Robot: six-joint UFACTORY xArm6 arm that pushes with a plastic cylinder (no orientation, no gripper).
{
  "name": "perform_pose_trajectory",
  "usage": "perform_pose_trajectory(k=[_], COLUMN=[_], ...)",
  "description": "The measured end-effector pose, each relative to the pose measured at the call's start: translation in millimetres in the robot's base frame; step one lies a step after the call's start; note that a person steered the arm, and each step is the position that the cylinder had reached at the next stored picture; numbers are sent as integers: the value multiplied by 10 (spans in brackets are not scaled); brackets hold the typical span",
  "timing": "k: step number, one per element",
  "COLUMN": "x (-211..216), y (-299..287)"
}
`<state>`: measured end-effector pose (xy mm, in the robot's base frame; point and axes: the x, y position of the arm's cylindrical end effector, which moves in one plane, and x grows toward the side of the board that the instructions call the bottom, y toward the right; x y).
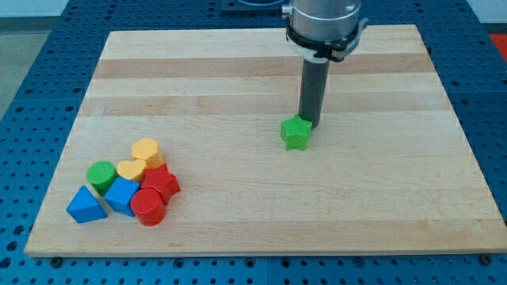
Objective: Push the green star above the red star
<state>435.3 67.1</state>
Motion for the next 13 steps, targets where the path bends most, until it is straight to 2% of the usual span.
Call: perform_pose_trajectory(k=[3, 9, 10, 12, 13], x=[533, 427, 427, 500, 580], y=[-68, -1434, -1489, -1117, -1201])
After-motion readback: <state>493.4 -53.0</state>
